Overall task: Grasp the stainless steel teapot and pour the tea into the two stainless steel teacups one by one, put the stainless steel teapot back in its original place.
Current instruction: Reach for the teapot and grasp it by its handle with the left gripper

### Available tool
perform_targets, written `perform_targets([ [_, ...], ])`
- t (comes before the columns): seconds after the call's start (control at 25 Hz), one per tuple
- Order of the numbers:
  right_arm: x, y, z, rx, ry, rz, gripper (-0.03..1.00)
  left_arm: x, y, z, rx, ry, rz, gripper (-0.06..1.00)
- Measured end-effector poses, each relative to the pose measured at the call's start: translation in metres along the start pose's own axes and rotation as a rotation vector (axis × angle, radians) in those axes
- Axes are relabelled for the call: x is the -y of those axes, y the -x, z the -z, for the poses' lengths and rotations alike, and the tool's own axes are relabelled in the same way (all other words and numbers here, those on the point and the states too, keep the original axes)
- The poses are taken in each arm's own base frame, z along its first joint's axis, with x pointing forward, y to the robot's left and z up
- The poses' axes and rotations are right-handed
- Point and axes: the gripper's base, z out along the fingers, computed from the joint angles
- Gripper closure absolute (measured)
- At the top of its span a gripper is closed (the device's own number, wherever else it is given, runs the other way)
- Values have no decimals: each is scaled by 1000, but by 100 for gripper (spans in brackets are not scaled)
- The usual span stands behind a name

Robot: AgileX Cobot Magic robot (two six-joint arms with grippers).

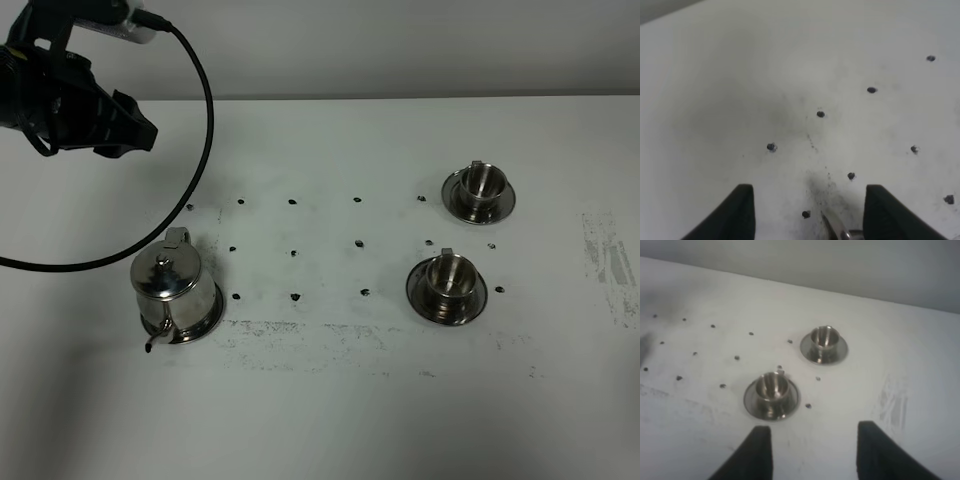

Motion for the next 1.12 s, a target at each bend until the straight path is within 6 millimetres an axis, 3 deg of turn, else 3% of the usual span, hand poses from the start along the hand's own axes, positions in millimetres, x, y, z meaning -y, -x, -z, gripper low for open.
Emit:
perform_targets([
  [0.28,0,-41,-5,-67,-32,-16,58,-3,-3,-9,-8,8,3,48],
  [0.52,1,-62,-11,-95,-58,-15,58,-5,-8,-24,-35,5,24,53],
  [0.72,2,-67,-8,-83,-74,-15,58,-1,-12,-39,-56,-4,32,54],
  [1.12,8,-69,-9,-99,-138,-34,58,26,-15,-68,-75,-43,-19,54],
])
